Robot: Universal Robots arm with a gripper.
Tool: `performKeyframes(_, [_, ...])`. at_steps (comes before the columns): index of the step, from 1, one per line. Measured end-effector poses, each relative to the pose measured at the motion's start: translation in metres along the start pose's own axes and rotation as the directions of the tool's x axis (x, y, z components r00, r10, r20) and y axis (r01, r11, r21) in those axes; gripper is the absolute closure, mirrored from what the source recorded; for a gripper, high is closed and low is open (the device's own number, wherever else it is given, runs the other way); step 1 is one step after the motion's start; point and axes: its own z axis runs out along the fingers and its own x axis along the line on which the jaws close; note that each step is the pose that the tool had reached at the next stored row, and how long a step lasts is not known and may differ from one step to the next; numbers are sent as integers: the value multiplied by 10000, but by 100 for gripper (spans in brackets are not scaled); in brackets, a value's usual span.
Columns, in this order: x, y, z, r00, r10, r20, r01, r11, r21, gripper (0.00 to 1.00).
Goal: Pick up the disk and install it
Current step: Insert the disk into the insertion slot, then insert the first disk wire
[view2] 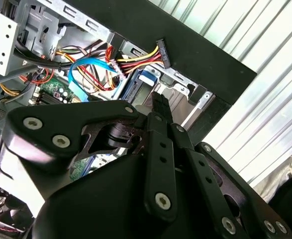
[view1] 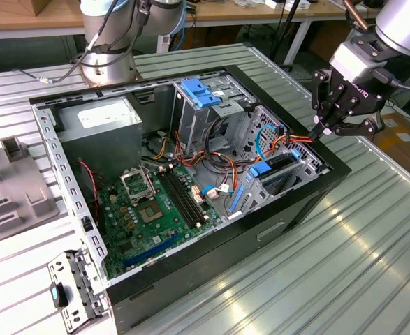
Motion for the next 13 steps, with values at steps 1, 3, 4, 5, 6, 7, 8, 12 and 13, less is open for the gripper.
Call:
performKeyframes(1, [0,-1,1,10000,1,0,-1,10000,0,89])
performKeyframes(3, [0,-4,2,10000,0,1,0,10000,0,89])
performKeyframes(4, [0,-4,3,10000,0,1,0,10000,0,89])
performKeyframes(5, [0,-4,3,10000,0,1,0,10000,0,89])
performKeyframes(6, [0,-4,3,10000,0,0,0,10000,0,89])
performKeyframes(7, [0,-5,3,10000,0,1,0,10000,0,89])
performKeyframes(8, [0,-5,3,10000,0,1,0,10000,0,89])
performKeyframes(12, [-4,-10,12,10000,-1,3,1,10000,0,89])
performKeyframes(13, [-11,-12,17,10000,0,1,0,10000,0,89])
